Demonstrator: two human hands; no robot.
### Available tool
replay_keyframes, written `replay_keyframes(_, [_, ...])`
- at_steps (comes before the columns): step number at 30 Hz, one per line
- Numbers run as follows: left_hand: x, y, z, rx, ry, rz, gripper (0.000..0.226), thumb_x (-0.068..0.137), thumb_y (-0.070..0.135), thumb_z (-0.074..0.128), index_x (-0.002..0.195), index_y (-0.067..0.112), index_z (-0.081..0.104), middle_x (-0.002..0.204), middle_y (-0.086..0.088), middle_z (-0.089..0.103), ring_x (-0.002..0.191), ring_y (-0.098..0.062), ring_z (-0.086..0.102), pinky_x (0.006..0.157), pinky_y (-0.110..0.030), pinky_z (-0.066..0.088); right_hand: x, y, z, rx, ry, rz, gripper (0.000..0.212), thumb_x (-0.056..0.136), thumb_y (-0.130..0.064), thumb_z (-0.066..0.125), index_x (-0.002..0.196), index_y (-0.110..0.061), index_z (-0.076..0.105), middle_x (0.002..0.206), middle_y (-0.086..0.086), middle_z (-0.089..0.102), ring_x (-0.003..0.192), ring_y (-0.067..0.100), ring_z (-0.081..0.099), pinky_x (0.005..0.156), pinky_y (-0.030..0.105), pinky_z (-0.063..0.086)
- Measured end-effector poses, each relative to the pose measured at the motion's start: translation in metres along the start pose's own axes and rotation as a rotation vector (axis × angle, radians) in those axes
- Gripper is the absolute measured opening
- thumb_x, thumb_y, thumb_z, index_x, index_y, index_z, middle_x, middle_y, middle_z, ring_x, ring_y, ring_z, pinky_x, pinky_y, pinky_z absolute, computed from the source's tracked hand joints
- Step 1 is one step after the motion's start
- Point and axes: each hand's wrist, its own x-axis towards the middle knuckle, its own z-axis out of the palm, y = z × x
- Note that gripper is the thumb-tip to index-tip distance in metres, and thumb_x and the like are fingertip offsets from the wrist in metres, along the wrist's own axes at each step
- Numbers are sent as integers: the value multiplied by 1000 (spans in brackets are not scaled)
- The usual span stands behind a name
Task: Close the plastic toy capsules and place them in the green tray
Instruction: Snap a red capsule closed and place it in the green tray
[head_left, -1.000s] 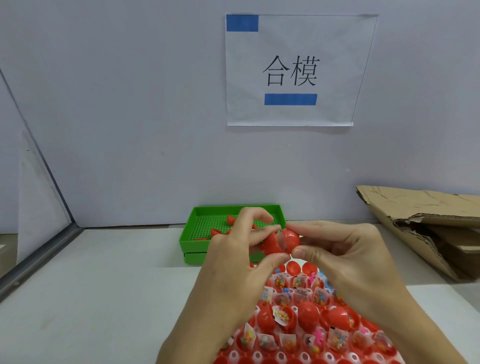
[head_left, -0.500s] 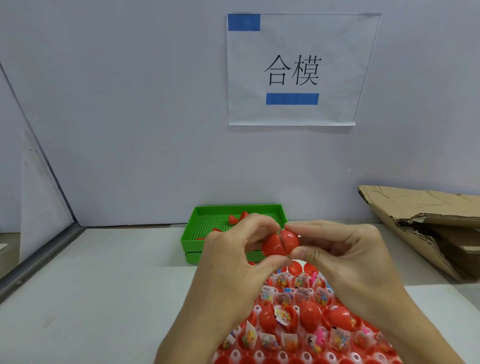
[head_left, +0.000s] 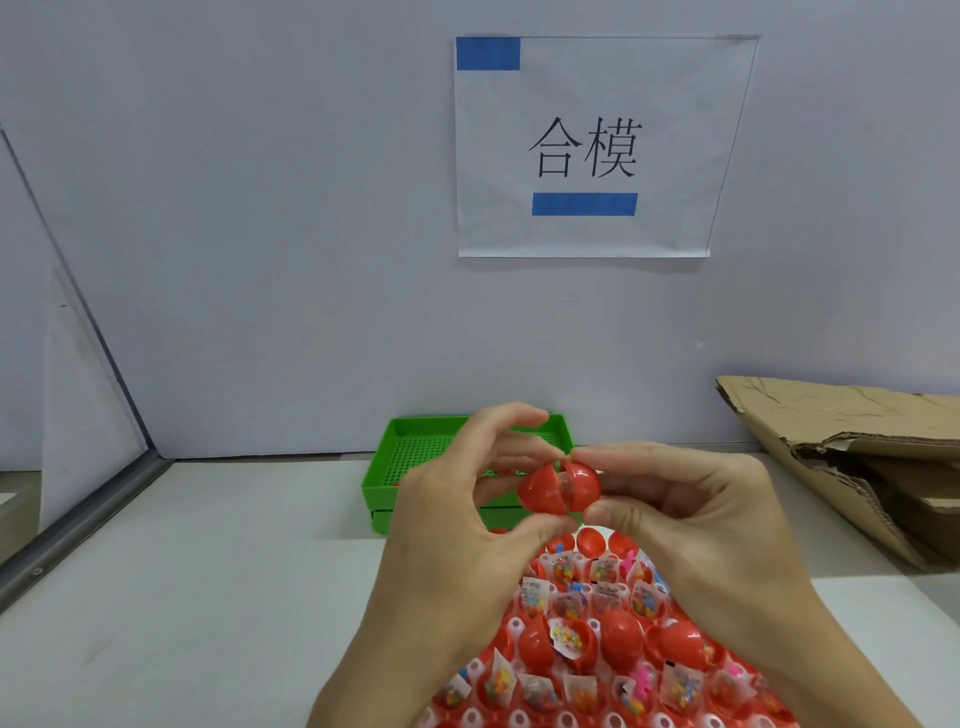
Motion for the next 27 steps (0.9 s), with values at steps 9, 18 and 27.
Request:
replay_keyframes(9, [-1, 8, 0, 122, 23, 91, 60, 70, 8, 86, 106, 42, 53, 100, 30, 70, 98, 16, 63, 78, -3, 48, -1, -1, 3, -22, 66, 28, 28, 63, -6, 75, 89, -15, 77, 77, 2, 78, 73, 16, 76, 67, 18, 59])
replay_keyframes(18, [-3, 10, 4, 257, 34, 122, 59, 71, 5, 85, 96, 42, 46, 87, 32, 65, 95, 17, 61, 78, 3, 42, 0, 1, 2, -63, 27, -38, 31, 64, -3, 74, 87, -23, 79, 87, -3, 79, 80, 14, 76, 72, 19, 59])
replay_keyframes(27, [0, 7, -1, 22, 22, 8, 59, 70, 9, 87, 108, 43, 56, 102, 28, 71, 100, 8, 66, 88, -18, 53, -1, 3, 4, 3, 25, -35, 32, 68, -2, 73, 93, -21, 78, 86, 1, 79, 81, 17, 77, 73, 20, 59])
